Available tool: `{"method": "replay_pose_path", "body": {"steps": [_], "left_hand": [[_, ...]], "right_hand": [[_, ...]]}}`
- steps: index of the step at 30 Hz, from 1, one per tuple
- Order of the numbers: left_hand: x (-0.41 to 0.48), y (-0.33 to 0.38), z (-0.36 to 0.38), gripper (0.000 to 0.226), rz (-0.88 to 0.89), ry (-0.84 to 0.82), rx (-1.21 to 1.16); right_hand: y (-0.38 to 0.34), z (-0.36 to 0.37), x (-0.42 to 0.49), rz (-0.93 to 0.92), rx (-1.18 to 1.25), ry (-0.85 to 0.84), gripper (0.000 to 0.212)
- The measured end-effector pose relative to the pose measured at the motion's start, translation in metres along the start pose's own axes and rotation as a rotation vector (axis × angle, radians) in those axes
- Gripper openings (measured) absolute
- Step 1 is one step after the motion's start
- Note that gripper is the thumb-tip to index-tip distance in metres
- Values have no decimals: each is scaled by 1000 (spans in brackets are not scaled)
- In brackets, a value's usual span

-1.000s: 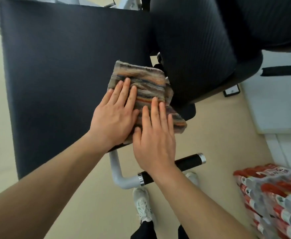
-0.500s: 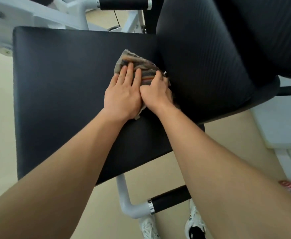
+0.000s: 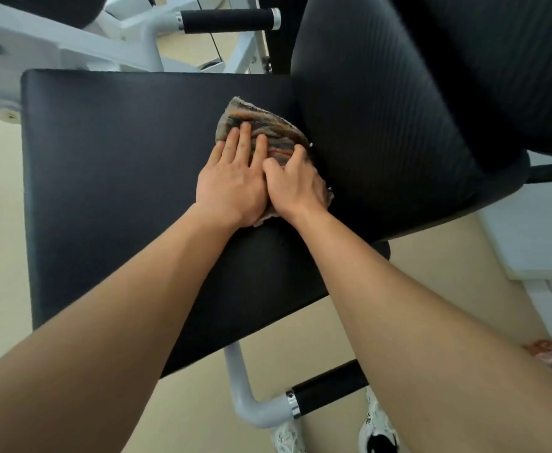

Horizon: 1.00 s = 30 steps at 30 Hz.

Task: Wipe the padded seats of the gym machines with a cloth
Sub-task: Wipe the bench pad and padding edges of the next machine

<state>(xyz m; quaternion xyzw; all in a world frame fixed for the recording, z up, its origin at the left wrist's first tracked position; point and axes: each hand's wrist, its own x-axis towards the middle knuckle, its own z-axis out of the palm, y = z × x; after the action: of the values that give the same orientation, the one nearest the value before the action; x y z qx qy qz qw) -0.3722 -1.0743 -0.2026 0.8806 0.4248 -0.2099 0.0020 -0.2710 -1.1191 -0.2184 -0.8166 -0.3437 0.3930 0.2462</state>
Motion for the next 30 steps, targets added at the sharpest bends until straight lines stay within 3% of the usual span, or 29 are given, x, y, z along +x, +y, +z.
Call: {"method": "replay_pose_path", "body": {"steps": [4, 10, 15, 21, 25, 30], "left_hand": [[-55, 16, 15, 75, 21, 2, -19], [-118, 58, 24, 83, 84, -28, -31], [-136, 88, 33, 67, 173, 5, -33], [-111, 142, 42, 69, 176, 47, -101], [-93, 158, 42, 63, 161, 139, -151], [-88, 153, 47, 63, 218, 177, -131]], "right_hand": [[28, -1, -40, -159, -361, 5, 80], [73, -6, -112, -343, -522, 34, 74], [128, -12, -165, -160, -424, -34, 81], [156, -26, -123, -58, 70, 56, 68], [168, -48, -77, 24, 585, 20, 37], [163, -65, -33, 240, 808, -20, 33]]}}
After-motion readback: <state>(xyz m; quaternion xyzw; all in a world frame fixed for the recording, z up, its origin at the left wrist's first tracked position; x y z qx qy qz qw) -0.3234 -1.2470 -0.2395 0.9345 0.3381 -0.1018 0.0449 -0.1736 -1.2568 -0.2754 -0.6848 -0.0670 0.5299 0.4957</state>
